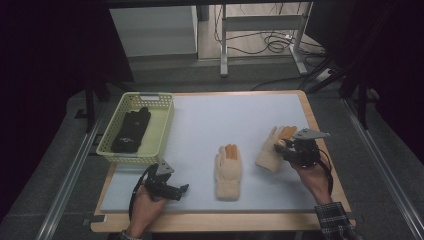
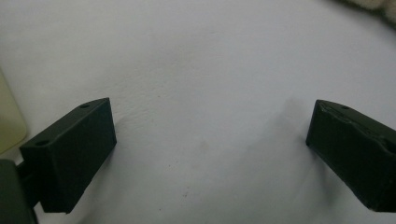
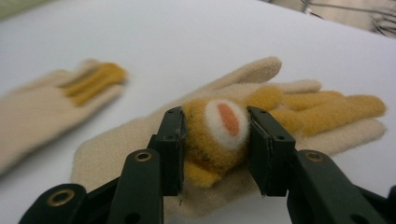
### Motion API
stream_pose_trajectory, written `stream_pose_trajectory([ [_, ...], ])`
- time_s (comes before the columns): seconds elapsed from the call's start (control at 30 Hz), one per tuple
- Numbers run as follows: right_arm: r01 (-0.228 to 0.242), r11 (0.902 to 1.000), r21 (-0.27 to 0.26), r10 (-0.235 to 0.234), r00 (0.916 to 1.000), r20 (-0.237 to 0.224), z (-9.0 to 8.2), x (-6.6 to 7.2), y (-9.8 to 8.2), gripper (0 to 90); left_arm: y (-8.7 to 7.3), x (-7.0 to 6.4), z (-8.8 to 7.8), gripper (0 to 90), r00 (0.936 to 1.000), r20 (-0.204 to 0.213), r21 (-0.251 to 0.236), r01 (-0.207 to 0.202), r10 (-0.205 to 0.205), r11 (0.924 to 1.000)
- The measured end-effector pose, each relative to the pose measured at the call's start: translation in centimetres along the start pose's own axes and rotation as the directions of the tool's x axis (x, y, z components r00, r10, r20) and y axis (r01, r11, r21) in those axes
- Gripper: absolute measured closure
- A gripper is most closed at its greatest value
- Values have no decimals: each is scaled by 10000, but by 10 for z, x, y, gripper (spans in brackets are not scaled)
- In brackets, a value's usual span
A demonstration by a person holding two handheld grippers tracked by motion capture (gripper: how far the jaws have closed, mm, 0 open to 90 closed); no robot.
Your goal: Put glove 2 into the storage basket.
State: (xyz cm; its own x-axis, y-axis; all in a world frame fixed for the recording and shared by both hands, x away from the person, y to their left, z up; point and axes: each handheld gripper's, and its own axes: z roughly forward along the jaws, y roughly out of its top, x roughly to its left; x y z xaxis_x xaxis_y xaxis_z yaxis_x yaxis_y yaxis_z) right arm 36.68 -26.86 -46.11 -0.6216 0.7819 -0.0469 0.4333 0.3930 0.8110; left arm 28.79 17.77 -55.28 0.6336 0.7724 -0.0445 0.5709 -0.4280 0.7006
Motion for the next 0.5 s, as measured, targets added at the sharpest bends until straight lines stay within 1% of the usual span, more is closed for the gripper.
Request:
stream_pose_trajectory([
  [0.03, 0, 10000, 0, 0, 10000, 0, 0, 0, 0, 588, 0, 0, 0, 17, 10000, 0, 4, -5, 5, 10000],
  [0.07, 176, 9997, -173, -185, 9985, -507, -4, 10, 6, 588, 0, 0, 0, 17, 10000, 0, 1, 3, -3, 10000],
  [0.1, 304, 9992, -246, -322, 9965, -778, -5, 16, 9, 588, 0, 0, 0, 17, 10000, 1, 2, 1, -1, 10000],
  [0.13, 304, 9992, -246, -322, 9965, -778, -5, 16, 9, 588, 0, 0, 0, 17, 10000, 1, 2, 1, -1, 10000],
  [0.17, 563, 9979, -323, -601, 9893, -1328, -5, 28, 14, 588, 0, 0, 0, 17, 10000, 0, 2, -1, 1, 10000],
  [0.2, 563, 9979, -323, -601, 9893, -1328, -5, 28, 14, 588, 0, 0, 0, 17, 10000, 0, 2, -1, 1, 10000],
  [0.23, 725, 9967, -368, -774, 9842, -1595, -5, 34, 16, 587, 0, 0, 0, 17, 10000, 1, 2, -3, 3, 10000],
  [0.27, 850, 9956, -392, -909, 9780, -1877, -4, 41, 18, 588, 0, 0, 0, 17, 10000, 0, 0, -5, 5, 10000],
  [0.33, 1166, 9923, -419, -1233, 9629, -2401, 0, 54, 21, 588, 0, 0, 0, 17, 10000, -1, -25, 4, -4, 10000],
  [0.47, 1705, 9846, -389, -1737, 9281, -3293, 12, 78, 24, 588, 0, 0, 0, 17, 10000, -9, -25, 8, -8, 10000],
  [0.5, 1920, 9808, -347, -1912, 9098, -3684, 19, 88, 26, 588, 0, 0, 0, 17, 10000, -9, -25, 2, -2, 10000],
])
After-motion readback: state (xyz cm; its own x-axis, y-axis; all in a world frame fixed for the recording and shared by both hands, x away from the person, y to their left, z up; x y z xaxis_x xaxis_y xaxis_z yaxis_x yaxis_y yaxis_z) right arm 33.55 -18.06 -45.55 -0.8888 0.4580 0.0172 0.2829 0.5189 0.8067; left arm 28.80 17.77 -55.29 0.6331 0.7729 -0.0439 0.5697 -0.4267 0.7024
